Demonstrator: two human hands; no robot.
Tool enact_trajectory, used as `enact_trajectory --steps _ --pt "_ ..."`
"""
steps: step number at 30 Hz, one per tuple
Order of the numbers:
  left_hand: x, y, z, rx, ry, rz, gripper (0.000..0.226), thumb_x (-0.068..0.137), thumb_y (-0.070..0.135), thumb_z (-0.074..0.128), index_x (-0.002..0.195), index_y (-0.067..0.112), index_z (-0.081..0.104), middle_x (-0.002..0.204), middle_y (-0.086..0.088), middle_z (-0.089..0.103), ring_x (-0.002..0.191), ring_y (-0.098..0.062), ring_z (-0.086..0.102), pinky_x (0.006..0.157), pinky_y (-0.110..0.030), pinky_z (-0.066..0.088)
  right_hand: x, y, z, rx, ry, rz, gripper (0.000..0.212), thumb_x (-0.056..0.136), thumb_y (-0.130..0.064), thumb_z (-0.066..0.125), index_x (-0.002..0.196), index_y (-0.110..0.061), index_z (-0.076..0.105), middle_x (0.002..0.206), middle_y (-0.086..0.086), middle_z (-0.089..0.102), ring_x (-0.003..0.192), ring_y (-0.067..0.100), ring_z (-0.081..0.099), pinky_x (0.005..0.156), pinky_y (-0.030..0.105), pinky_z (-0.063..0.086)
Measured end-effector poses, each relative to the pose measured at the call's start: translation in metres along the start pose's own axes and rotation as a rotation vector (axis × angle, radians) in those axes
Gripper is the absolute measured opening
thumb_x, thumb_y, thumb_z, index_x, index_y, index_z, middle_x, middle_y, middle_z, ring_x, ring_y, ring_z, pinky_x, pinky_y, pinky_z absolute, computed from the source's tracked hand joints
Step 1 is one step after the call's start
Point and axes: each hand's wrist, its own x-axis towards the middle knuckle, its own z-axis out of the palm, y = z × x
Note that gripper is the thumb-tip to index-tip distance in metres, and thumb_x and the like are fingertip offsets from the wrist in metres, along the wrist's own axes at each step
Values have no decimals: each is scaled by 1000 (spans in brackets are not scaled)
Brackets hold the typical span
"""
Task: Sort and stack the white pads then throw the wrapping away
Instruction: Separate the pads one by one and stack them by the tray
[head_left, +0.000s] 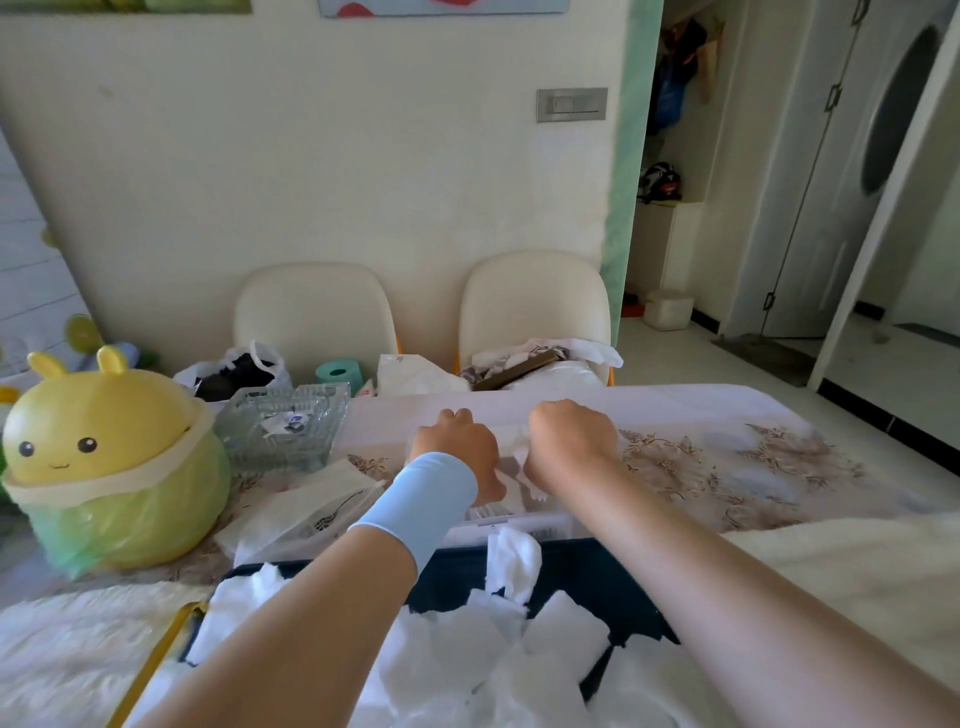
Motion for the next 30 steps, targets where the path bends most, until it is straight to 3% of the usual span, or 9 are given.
enact_trajectory --steps 4,6,11,16,20,22,24,26,30 --pt "-6 -2 1 -53 10 27 48 84 55 56 128 39 58 127 -2 46 123 -25 42 94 -39 45 2 -20 3 -103 -16 -36 13 89 -26 69 98 -20 62 94 0 63 93 23 65 68 27 42" --pt "-8 -6 2 -84 22 55 49 84 56 56 130 40 55 127 -2 46 123 -25 42 94 -38 44 4 -24 7 25 -91 15 11 89 -24 67 92 -19 58 103 2 67 87 23 63 69 28 43" --pt "-17 -22 6 -218 4 110 63 87 52 59 145 37 38 140 1 41 132 -23 36 103 -41 40 7 -10 -2 511 -282 169 13 90 -21 53 84 -9 54 67 10 63 56 23 57 55 24 40" --pt "-28 -28 8 -340 -6 146 60 93 43 56 148 32 34 148 3 39 137 -21 33 110 -40 36 -2 -4 3 436 -329 73 15 89 -8 42 78 -7 51 62 14 58 51 24 50 51 23 38" --pt "-39 -31 7 -268 32 114 63 96 49 49 153 31 27 159 3 24 146 -22 20 118 -43 24 -10 4 3 255 -52 -61 25 95 -21 45 102 -13 67 100 6 67 93 28 64 75 30 50" --pt "-42 -32 10 -214 -29 81 69 98 55 41 156 28 18 164 2 11 150 -25 10 121 -44 15 -20 3 5 177 15 -207 40 101 -37 40 129 -17 61 134 7 59 124 29 53 98 38 46" --pt "-44 -31 18 -240 -123 46 72 98 58 33 158 27 7 166 2 -1 152 -24 -1 123 -46 8 -30 -1 10 131 -94 -332 59 105 -50 30 154 -18 36 162 9 29 148 28 27 116 45 29" --pt "-42 -29 25 -271 -157 37 72 99 56 30 157 27 -1 166 3 -9 152 -21 -8 123 -47 3 -34 -6 20 122 -233 -367 66 106 -54 20 160 -17 16 169 9 4 155 25 3 124 48 13" --pt "-41 -27 23 -280 -148 80 71 101 49 31 158 23 -4 166 2 -11 152 -18 -10 124 -40 -2 -33 -4 31 165 -348 -321 69 105 -56 12 162 -19 -1 168 8 -12 155 21 -13 125 47 -2"
